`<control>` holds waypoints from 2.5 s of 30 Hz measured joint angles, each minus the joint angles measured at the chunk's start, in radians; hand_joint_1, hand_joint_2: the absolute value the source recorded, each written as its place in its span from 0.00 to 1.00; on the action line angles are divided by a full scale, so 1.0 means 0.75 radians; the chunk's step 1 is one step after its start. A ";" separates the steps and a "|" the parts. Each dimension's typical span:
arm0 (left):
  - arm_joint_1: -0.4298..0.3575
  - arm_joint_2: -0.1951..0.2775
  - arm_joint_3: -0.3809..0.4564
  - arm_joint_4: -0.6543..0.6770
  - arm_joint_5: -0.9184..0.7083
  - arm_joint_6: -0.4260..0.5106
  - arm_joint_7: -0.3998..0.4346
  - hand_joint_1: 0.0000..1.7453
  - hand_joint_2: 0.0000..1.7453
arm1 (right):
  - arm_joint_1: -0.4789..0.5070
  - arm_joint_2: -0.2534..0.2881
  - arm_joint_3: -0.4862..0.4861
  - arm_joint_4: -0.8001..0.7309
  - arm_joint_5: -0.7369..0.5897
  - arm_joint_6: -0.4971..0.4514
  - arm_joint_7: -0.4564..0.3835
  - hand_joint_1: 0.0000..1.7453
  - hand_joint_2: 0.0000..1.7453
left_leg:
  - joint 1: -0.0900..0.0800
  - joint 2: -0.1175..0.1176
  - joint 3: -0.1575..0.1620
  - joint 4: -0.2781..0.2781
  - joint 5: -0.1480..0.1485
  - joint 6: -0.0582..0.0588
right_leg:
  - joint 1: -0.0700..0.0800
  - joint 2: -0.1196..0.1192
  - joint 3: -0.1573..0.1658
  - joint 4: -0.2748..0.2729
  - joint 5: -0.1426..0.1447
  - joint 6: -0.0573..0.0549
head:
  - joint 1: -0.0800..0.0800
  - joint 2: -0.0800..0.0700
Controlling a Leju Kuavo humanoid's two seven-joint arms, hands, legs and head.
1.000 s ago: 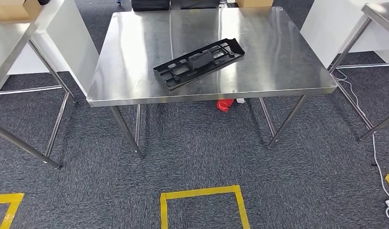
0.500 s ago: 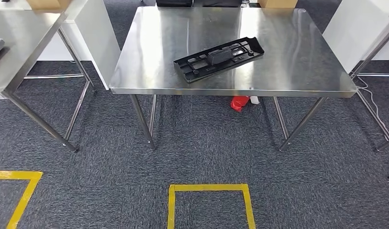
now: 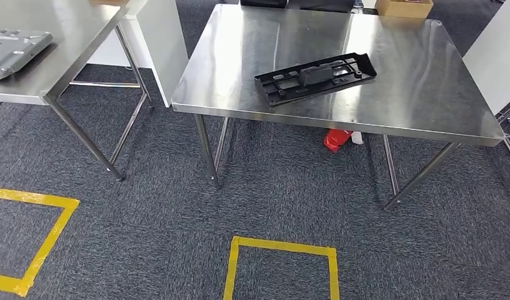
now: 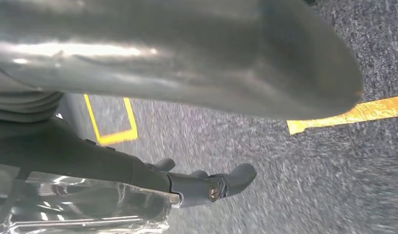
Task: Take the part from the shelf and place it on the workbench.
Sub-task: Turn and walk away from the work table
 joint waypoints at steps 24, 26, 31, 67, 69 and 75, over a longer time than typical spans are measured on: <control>0.051 0.008 -0.012 0.004 -0.115 0.204 0.154 0.00 0.00 | 0.010 -0.008 0.081 0.004 0.104 0.018 0.019 0.00 0.00 | 0.007 -0.089 -0.232 0.398 -0.154 -0.017 | -0.017 0.065 0.004 0.010 -0.016 -0.022 | -0.003 0.000; 0.056 0.006 -0.035 0.005 -0.155 0.245 0.203 0.00 0.00 | 0.009 -0.009 0.089 0.004 0.118 0.023 0.029 0.00 0.00 | 0.012 -0.075 -0.190 0.334 -0.105 -0.020 | -0.016 0.035 0.000 0.010 -0.018 -0.022 | -0.003 0.000; 0.051 -0.003 -0.084 0.006 -0.206 0.286 0.341 0.00 0.00 | 0.002 -0.010 0.121 0.004 0.165 0.041 0.058 0.00 0.00 | 0.002 -0.009 -0.015 0.017 -0.010 -0.005 | 0.003 -0.018 0.009 0.014 -0.033 0.002 | 0.005 0.000; 0.069 -0.093 -0.350 0.011 -0.500 0.432 0.725 0.00 0.00 | 0.024 -0.022 0.448 0.010 0.499 0.338 0.327 0.00 0.00 | 0.003 -0.072 -0.030 0.009 0.013 0.047 | -0.011 0.068 -0.050 0.186 -0.144 0.027 | 0.021 0.000; 0.069 -0.093 -0.357 0.011 -0.508 0.420 0.731 0.00 0.00 | 0.029 -0.024 0.448 0.010 0.495 0.347 0.334 0.00 0.00 | 0.001 -0.106 -0.037 0.009 0.016 0.053 | -0.012 0.105 -0.144 0.375 -0.215 0.022 | 0.025 0.000; 0.073 -0.096 -0.391 0.011 -0.561 0.359 0.750 0.00 0.00 | 0.039 -0.032 0.447 0.010 0.471 0.362 0.349 0.00 0.00 | -0.007 -0.210 -0.037 0.016 0.017 0.044 | -0.015 0.183 -0.040 0.087 -0.054 0.056 | 0.026 0.000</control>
